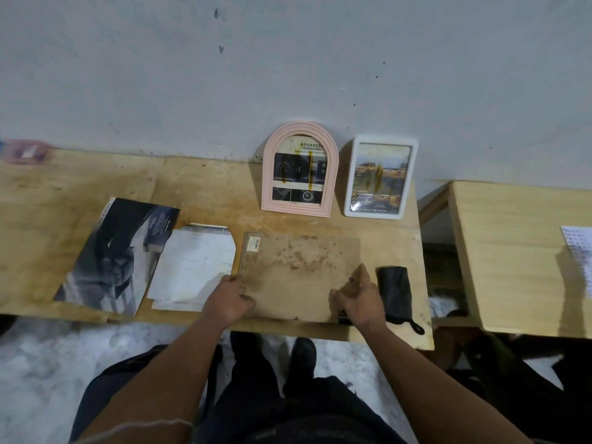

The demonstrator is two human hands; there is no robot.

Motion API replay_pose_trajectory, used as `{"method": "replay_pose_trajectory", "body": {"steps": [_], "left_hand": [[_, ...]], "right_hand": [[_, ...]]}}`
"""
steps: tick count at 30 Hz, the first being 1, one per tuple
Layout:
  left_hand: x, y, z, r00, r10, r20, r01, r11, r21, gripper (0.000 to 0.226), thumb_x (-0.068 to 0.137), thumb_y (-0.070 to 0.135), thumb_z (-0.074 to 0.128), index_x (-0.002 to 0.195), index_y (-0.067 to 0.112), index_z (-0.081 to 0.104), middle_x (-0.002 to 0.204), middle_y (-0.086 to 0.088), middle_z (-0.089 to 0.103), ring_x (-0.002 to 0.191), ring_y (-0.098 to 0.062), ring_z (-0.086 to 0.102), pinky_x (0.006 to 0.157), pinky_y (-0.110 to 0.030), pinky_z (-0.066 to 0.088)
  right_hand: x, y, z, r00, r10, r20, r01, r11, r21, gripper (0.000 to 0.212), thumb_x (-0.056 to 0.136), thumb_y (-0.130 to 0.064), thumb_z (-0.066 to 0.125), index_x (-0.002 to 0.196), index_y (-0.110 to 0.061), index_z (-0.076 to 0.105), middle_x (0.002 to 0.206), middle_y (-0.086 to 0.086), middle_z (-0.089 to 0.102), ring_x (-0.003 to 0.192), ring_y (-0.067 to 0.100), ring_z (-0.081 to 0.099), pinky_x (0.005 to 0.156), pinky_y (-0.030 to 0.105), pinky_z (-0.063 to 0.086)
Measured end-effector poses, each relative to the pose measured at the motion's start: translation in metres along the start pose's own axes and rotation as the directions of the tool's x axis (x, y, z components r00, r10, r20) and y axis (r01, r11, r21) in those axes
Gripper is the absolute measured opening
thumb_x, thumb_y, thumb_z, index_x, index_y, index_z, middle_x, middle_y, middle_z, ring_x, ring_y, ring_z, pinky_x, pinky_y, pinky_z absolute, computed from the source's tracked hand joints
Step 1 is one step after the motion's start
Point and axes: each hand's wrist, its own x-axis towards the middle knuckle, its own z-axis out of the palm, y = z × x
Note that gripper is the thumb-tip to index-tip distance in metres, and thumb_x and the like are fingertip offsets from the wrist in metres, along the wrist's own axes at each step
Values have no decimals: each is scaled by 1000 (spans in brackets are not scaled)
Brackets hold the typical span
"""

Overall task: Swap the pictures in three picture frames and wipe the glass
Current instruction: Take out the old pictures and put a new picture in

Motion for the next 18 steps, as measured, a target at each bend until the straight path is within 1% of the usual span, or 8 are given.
{"method": "replay_pose_trajectory", "body": {"steps": [1, 3, 6, 8, 10, 14, 16, 18], "left_hand": [[1, 1, 1, 1000, -4, -7, 4, 1000, -2, 63, 84, 32, 75, 142, 14, 56, 137, -7, 47, 117, -29, 59, 93, -32, 45], [2, 3, 3, 1000, -16, -11, 16, 1000, -8, 60, 84, 32, 75, 139, 14, 59, 138, -8, 46, 118, -29, 58, 94, -32, 45], [3, 3, 6, 1000, -24, -16, 24, 1000, -11, 53, 83, 30, 76, 131, 12, 65, 140, -10, 47, 118, -29, 59, 96, -33, 46], [3, 2, 8, 999, -28, -28, 28, 1000, -3, 49, 83, 30, 75, 127, 12, 67, 140, -10, 48, 115, -28, 61, 94, -31, 46], [2, 2, 9, 999, -28, -38, 28, 1000, 5, 48, 84, 30, 72, 128, 12, 67, 141, -10, 47, 116, -28, 61, 95, -33, 47], [-1, 3, 15, 997, -36, -69, 37, 999, 17, 53, 87, 35, 66, 136, 15, 63, 148, -8, 44, 123, -30, 58, 101, -39, 50], [-2, 6, 17, 995, -49, -85, 53, 998, 45, 54, 87, 37, 64, 136, 15, 62, 150, -7, 42, 122, -31, 58, 100, -41, 51], [-2, 9, 18, 995, -52, -89, 58, 996, 67, 54, 86, 37, 63, 135, 15, 62, 150, -8, 42, 121, -32, 58, 99, -41, 51]], "right_hand": [[1, -1, 1, 1000, 18, -9, -18, 998, -65, 104, 83, -54, 77, 162, -31, 13, 141, 8, 45, 118, 32, 60, 94, 41, 52], [5, -1, 4, 999, 51, -15, -52, 984, -168, 106, 82, -58, 76, 163, -32, 11, 144, 13, 31, 116, 39, 59, 92, 44, 53], [9, 0, 10, 997, 70, -20, -73, 963, -259, 106, 85, -57, 73, 163, -33, 5, 146, 18, 24, 111, 40, 59, 93, 47, 56], [10, -1, 13, 996, 85, -22, -88, 950, -301, 103, 87, -53, 70, 163, -31, 4, 148, 21, 22, 110, 41, 60, 91, 47, 57], [9, -7, 14, 993, 113, -32, -117, 936, -333, 99, 88, -52, 66, 163, -31, 4, 148, 21, 24, 116, 42, 57, 93, 49, 56], [9, -20, 13, 981, 193, -37, -190, 882, -430, 97, 90, -56, 62, 162, -31, 2, 151, 18, 27, 134, 41, 42, 104, 57, 41], [9, -24, 10, 978, 206, -42, -200, 850, -487, 96, 90, -57, 62, 162, -29, 5, 151, 18, 28, 137, 41, 35, 105, 58, 37], [11, -27, 7, 980, 192, -55, -190, 815, -547, 95, 89, -59, 63, 161, -27, 10, 148, 16, 30, 136, 39, 34, 105, 55, 38]]}}
